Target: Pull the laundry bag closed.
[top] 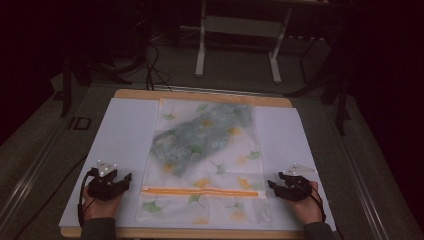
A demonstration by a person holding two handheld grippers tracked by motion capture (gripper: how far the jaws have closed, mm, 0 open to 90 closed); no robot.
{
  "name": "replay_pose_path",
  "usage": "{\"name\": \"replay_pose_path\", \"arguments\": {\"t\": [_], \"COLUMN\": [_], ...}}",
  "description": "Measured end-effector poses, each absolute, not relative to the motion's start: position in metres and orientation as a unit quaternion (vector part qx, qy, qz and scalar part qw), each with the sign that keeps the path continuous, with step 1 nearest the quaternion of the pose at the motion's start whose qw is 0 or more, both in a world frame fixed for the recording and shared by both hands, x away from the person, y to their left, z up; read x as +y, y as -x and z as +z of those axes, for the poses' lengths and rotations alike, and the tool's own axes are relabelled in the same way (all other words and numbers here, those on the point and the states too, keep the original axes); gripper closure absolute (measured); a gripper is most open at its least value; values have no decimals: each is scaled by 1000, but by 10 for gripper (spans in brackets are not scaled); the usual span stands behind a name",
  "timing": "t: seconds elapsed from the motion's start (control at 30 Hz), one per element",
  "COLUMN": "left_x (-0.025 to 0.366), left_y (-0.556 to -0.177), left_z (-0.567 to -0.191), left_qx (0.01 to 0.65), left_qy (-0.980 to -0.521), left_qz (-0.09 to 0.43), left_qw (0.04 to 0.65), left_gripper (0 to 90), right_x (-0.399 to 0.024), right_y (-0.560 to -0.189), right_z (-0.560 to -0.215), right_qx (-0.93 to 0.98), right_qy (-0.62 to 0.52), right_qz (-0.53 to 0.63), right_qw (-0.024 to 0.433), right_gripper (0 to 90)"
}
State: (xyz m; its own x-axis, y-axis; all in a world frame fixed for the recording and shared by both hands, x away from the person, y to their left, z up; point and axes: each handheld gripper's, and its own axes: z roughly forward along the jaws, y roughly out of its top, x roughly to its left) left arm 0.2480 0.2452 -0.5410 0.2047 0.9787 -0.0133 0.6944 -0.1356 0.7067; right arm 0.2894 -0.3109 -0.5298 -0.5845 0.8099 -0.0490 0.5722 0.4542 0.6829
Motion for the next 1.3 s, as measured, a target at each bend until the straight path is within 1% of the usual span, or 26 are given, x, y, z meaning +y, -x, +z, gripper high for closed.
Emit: {"name": "replay_pose_path", "arguments": {"t": [0.17, 0.4, 0.53, 0.6, 0.63, 0.7, 0.87, 0.93, 1.07, 1.3], "left_x": [245, 247, 248, 249, 249, 249, 245, 244, 244, 239], "left_y": [-245, -243, -241, -241, -241, -241, -236, -235, -231, -228], "left_z": [-540, -539, -538, -538, -539, -539, -538, -538, -536, -533], "left_qx": [575, 574, 570, 567, 569, 569, 553, 549, 547, 545], "left_qy": [-725, -725, -727, -730, -735, -735, -751, -754, -754, -752], "left_qz": [227, 220, 218, 216, 206, 206, 204, 203, 203, 204], "left_qw": [305, 311, 315, 313, 307, 307, 298, 298, 302, 309], "left_gripper": [464, 463, 459, 455, 457, 458, 468, 489, 519, 499], "right_x": [-305, -297, -290, -286, -281, -278, -255, -250, -236, -199], "right_y": [-291, -294, -296, -296, -297, -297, -300, -302, -305, -309], "right_z": [-526, -526, -524, -523, -521, -520, -517, -517, -515, -513], "right_qx": [844, 857, 867, 872, 877, 879, 889, 892, 898, 910], "right_qy": [-396, -373, -347, -332, -313, -307, -272, -260, -242, -210], "right_qz": [314, 312, 323, 329, 336, 339, 350, 351, 354, 347], "right_qw": [180, 169, 155, 147, 139, 136, 120, 113, 100, 87], "right_gripper": [444, 454, 458, 474, 487, 487, 514, 534, 540, 542]}}
